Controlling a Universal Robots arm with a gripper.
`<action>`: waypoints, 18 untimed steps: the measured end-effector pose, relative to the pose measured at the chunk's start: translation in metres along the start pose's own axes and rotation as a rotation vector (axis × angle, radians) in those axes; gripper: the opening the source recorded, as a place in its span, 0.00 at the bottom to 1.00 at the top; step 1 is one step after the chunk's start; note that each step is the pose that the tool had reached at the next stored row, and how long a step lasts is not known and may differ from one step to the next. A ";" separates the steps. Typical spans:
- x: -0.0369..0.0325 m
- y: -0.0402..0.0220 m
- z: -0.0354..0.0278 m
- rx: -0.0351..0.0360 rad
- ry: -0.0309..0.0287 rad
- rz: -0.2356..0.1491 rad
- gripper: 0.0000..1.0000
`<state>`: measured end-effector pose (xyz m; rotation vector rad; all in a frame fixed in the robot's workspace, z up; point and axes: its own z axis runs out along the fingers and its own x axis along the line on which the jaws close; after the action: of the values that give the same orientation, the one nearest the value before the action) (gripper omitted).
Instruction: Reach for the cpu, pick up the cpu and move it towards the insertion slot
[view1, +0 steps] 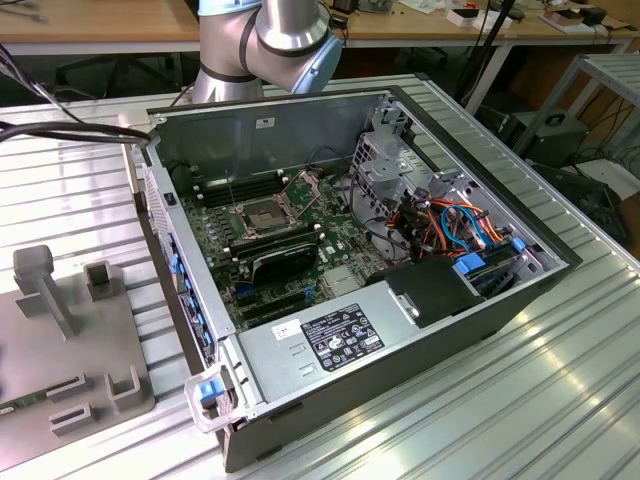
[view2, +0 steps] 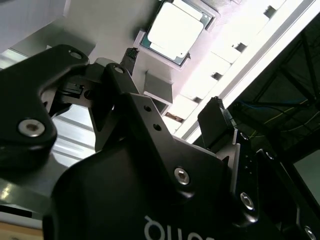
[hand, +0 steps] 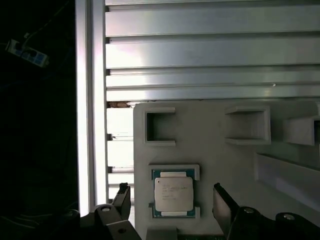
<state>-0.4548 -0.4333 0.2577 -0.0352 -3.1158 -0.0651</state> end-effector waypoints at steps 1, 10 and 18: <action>0.0000 0.0000 0.0007 0.0000 0.0000 0.000 0.76; -0.0007 -0.0108 0.0186 0.0000 0.0000 -0.002 0.76; -0.0020 -0.0138 0.0316 0.0008 0.0002 -0.002 0.76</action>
<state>-0.4539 -0.4458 0.2255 -0.0318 -3.1157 -0.0639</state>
